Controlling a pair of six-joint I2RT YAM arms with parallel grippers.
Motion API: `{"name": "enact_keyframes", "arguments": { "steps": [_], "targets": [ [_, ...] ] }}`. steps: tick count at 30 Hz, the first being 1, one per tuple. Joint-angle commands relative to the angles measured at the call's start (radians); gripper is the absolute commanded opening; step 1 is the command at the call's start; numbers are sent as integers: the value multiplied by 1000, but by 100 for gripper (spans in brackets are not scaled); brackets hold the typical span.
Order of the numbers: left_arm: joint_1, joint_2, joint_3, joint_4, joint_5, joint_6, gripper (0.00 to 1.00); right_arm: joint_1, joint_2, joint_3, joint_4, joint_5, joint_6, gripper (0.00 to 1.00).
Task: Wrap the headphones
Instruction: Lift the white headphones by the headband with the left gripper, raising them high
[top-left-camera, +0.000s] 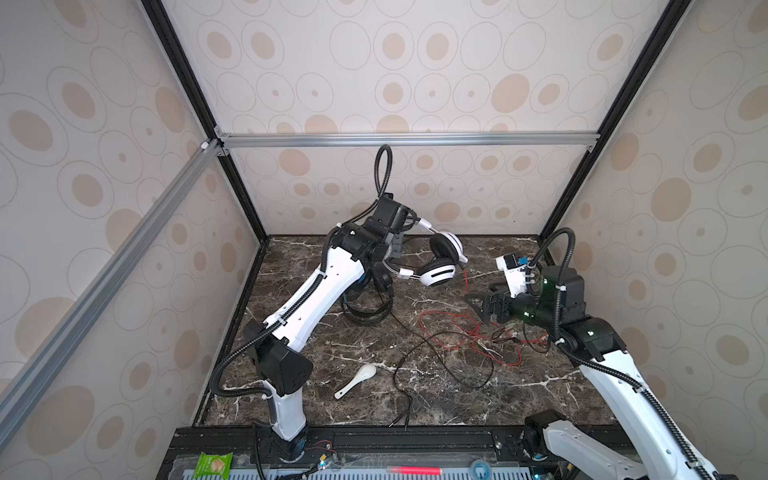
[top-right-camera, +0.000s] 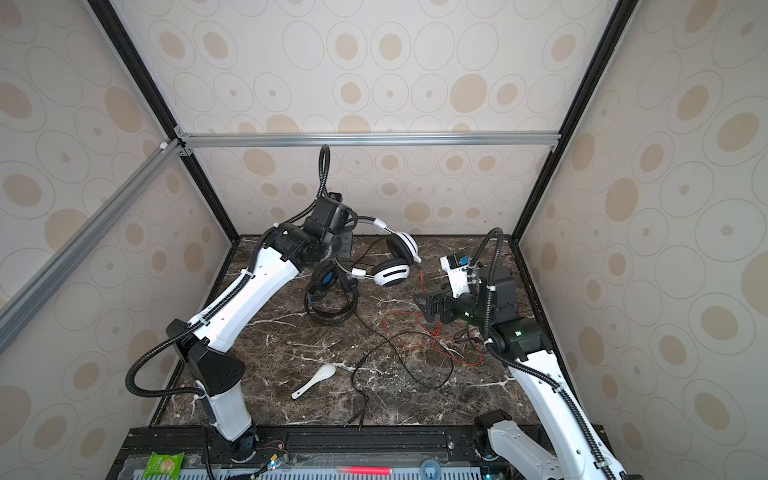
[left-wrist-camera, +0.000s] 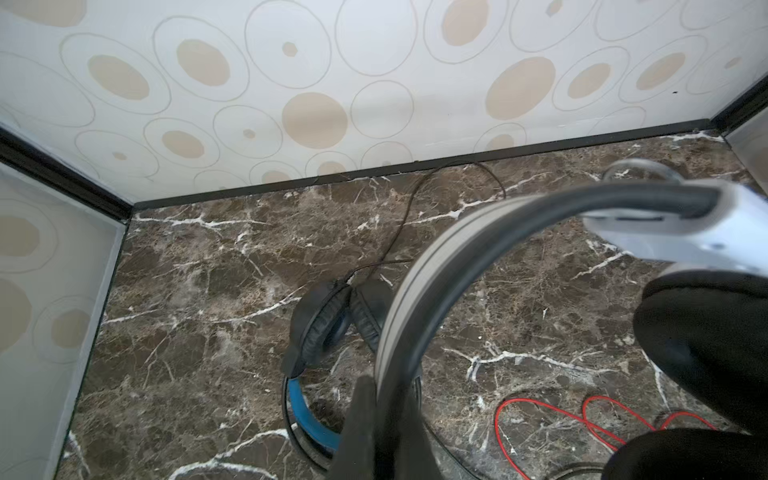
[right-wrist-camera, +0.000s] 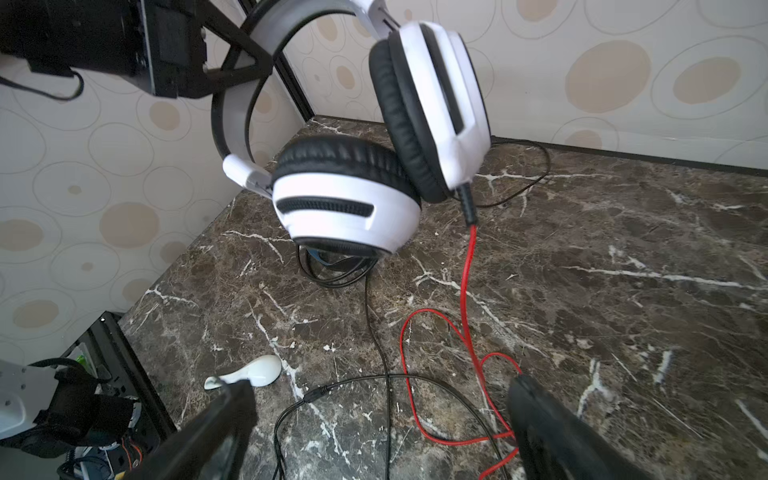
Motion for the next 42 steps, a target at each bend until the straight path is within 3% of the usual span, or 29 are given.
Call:
{"name": "enact_keyframes", "arguments": {
  "steps": [1, 7, 16, 27, 42],
  "targets": [
    [50, -84, 102, 34, 77, 7, 0, 6, -3, -21, 107, -61, -6, 96],
    [65, -114, 136, 59, 149, 11, 0, 4, 45, -51, 164, -98, -28, 92],
    [70, -160, 151, 82, 276, 10, 0, -3, 115, -81, 303, -135, 39, 85],
    [82, -218, 169, 62, 427, -75, 0, -3, 70, -107, 353, -183, 67, 80],
    [83, -269, 126, 128, 467, -184, 0, 2, 102, -179, 546, -257, 132, 80]
  ]
}}
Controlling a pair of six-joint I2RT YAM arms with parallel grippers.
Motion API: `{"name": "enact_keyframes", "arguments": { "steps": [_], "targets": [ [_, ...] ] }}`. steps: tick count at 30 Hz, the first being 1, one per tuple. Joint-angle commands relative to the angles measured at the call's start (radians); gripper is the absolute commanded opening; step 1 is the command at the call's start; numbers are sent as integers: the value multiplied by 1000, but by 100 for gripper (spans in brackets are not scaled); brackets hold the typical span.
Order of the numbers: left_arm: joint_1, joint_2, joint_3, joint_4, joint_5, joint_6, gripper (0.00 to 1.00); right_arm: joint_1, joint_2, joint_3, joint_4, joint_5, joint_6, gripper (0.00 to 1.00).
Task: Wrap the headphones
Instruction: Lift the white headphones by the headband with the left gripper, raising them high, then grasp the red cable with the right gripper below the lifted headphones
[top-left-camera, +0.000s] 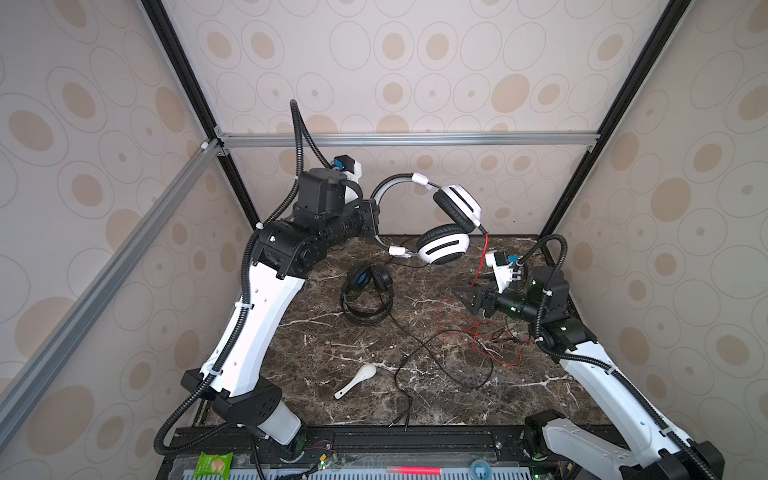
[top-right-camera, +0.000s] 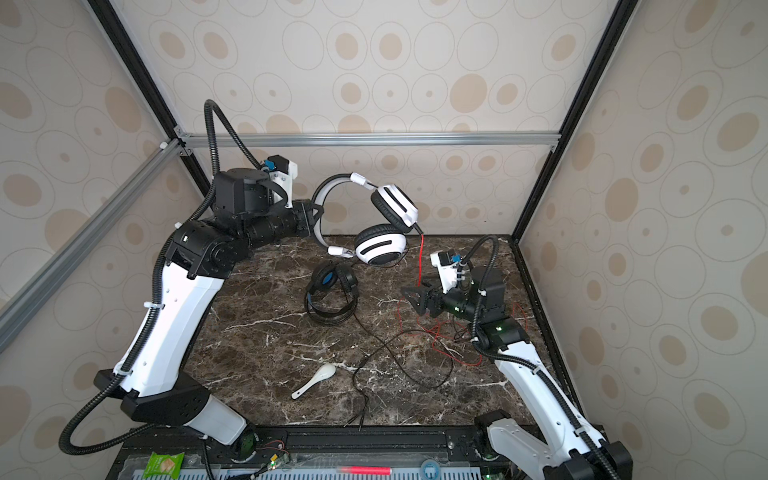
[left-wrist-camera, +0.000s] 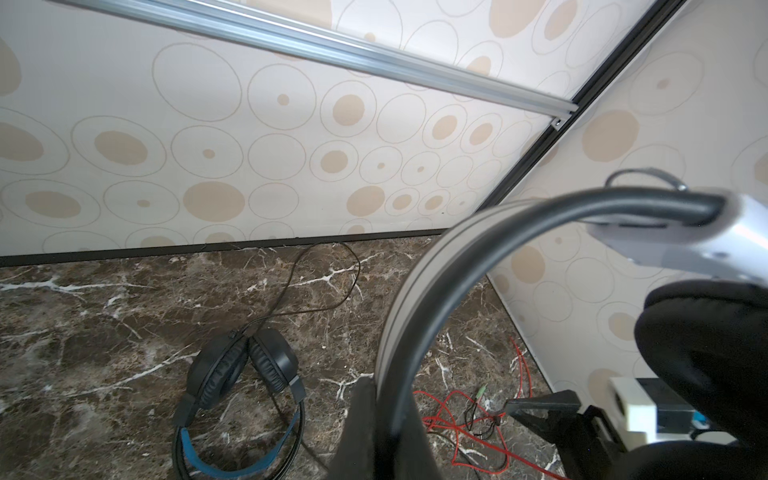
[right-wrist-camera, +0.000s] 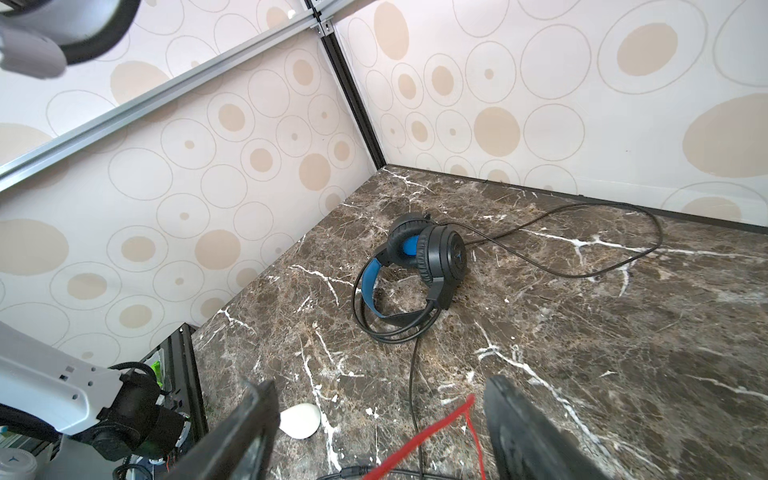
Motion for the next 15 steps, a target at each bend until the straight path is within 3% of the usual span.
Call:
{"name": "enact_keyframes", "arguments": {
  "steps": [1, 4, 6, 12, 14, 15],
  "targets": [
    [7, -26, 15, 93, 29, -80, 0, 7, 24, -19, 94, -36, 28, 80],
    [7, -38, -1, 103, 27, -93, 0, 12, 51, -13, 111, -37, 39, 77],
    [10, -48, -10, 109, 22, -98, 0, 12, 61, -6, 102, -36, 38, 68],
    [31, -50, -18, 114, 18, -109, 0, 57, 60, 12, 21, -10, -16, 21],
    [34, -56, -37, 122, -13, -109, 0, 60, 45, 28, -71, 66, -69, 6],
    [36, -62, -52, 127, -33, -110, 0, 61, 34, 29, -100, 108, -90, 4]
  ]
}}
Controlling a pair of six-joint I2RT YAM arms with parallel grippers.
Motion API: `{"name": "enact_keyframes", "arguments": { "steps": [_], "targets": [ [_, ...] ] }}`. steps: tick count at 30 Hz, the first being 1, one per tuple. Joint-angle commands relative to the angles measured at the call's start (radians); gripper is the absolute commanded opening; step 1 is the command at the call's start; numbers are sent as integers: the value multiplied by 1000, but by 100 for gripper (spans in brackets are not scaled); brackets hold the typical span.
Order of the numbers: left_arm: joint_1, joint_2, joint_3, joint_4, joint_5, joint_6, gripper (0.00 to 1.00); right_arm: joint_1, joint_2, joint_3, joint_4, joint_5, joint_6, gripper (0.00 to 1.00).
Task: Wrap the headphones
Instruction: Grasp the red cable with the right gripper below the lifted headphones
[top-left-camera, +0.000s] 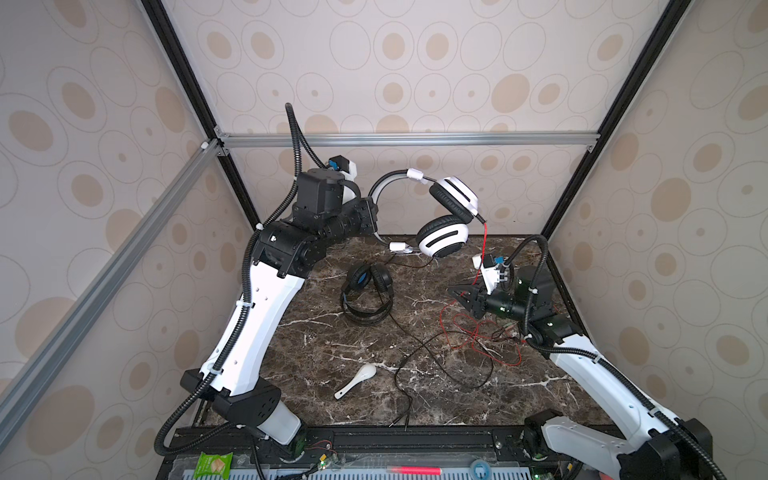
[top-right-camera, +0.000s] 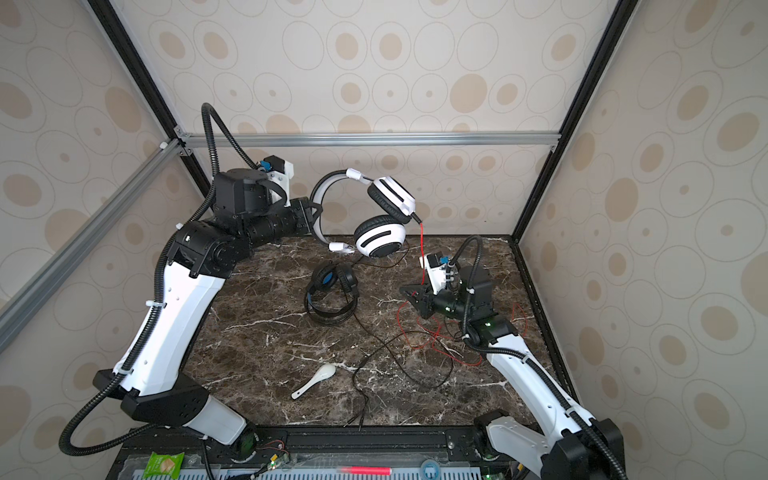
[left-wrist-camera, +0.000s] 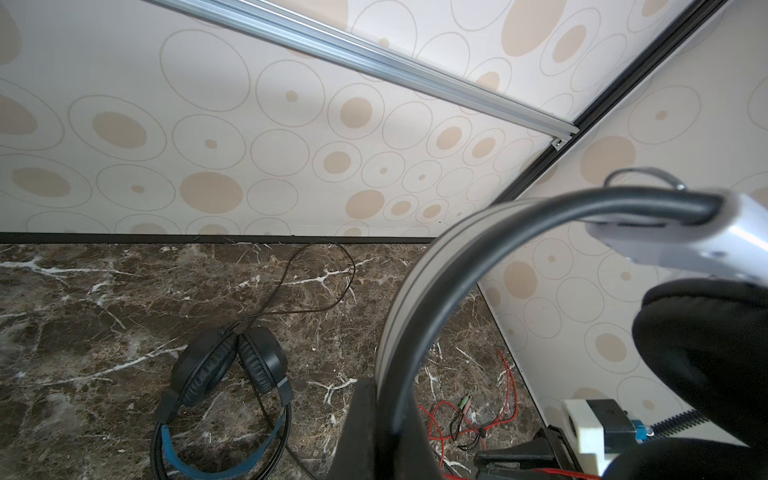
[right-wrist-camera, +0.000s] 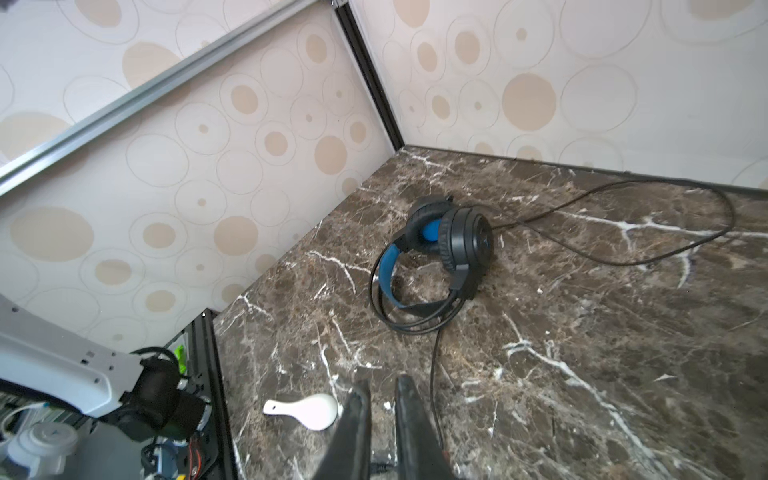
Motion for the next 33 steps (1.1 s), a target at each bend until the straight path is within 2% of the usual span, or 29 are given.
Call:
{"name": "enact_keyframes", "arguments": {
  "steps": [1, 5, 8, 10, 14, 18, 25, 28, 33],
  "targets": [
    [14, -64, -25, 102, -57, -56, 0, 5, -48, 30, -139, 147, -98, 2],
    [45, -128, -146, 162, -189, -61, 0, 2, -109, 76, -339, 398, -189, 0],
    [82, -176, -256, 218, -234, -52, 0, 2, -147, 130, -479, 572, -248, 0],
    [89, -193, -309, 245, -258, -26, 0, 3, -159, 175, -568, 647, -297, 0],
    [90, -201, -384, 261, -282, 33, 0, 16, -166, 280, -708, 728, -408, 0],
    [91, -226, -492, 307, -298, 72, 0, 100, -153, 396, -784, 823, -523, 0],
    [31, -249, -630, 383, -268, 156, 0, 439, -30, 595, -878, 956, -737, 0],
    [-24, -242, -659, 406, -240, 211, 0, 500, 58, 685, -915, 967, -745, 0],
    [-101, -222, -675, 402, -161, 295, 0, 503, 163, 780, -917, 924, -728, 0]
  ]
}}
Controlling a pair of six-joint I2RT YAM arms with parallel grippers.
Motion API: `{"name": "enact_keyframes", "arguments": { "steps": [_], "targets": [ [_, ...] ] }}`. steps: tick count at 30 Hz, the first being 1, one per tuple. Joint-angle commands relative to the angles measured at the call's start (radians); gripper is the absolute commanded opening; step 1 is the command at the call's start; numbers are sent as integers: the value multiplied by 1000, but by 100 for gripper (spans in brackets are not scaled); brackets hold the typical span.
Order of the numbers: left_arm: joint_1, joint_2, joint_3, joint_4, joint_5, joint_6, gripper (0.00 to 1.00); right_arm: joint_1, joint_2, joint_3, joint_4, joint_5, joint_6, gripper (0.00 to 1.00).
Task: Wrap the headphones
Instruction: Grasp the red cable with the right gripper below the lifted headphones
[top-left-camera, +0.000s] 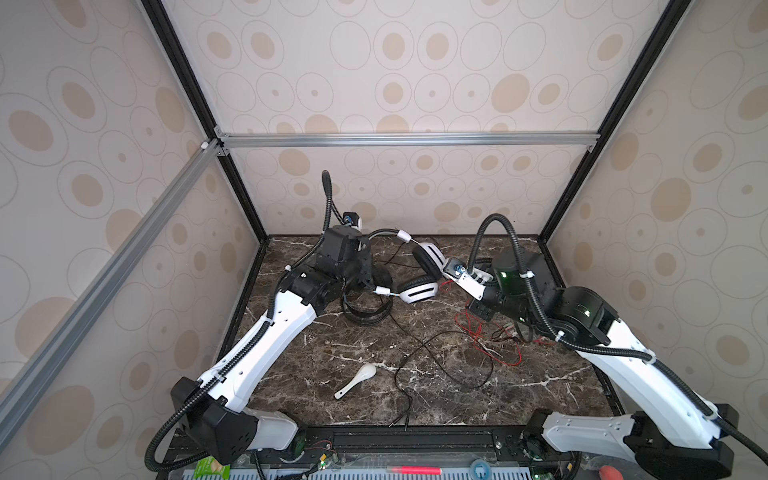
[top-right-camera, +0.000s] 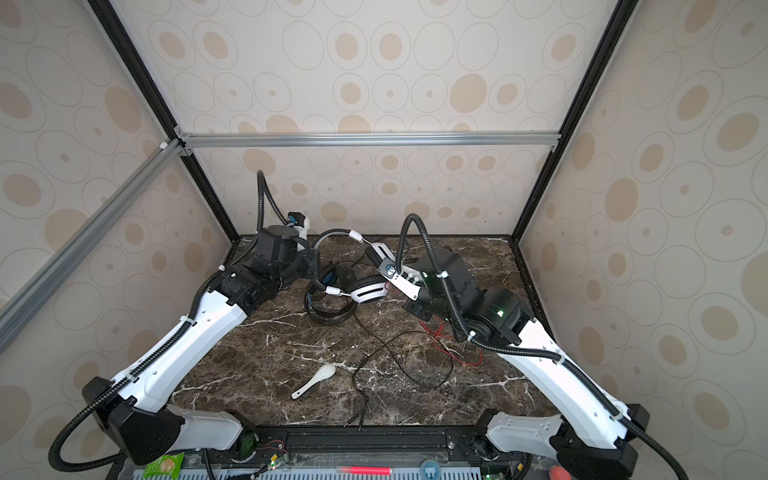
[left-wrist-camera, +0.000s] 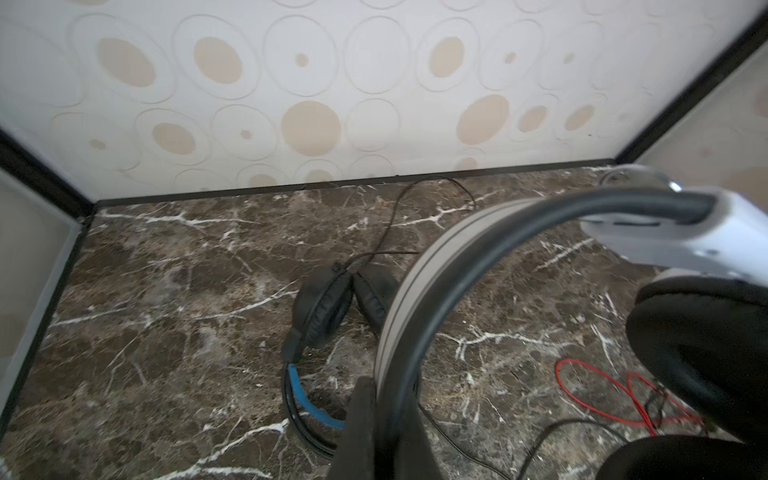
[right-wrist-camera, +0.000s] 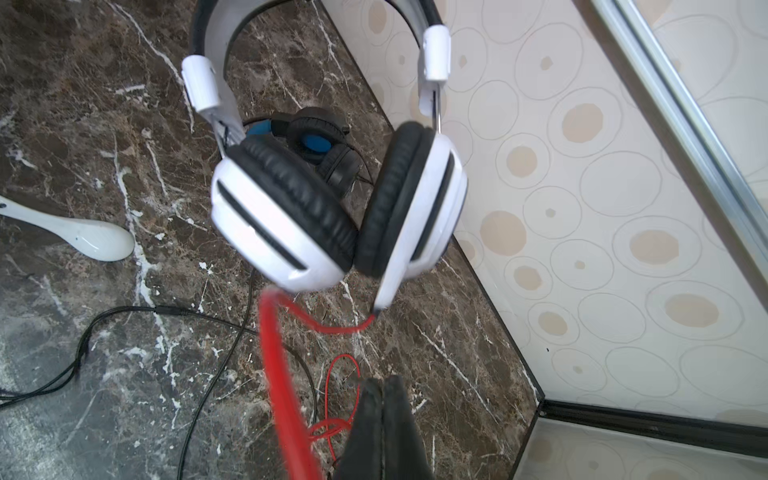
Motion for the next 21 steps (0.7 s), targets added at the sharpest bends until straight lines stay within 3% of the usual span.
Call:
{"name": "enact_keyframes", "arguments": {
  "steps": [1, 7, 13, 21],
  "targets": [
    [-49, -14, 17, 78, 74, 77, 0, 6, 42, 61, -45, 12, -37, 0],
    [-89, -26, -21, 43, 167, 122, 0, -3, 95, 71, -3, 112, -30, 2],
    [-93, -43, -55, 55, 280, 117, 0, -62, 131, 96, -37, 123, 25, 5],
    [-96, -34, -62, 58, 377, 113, 0, -110, 157, 104, -36, 97, 65, 23]
  ]
}}
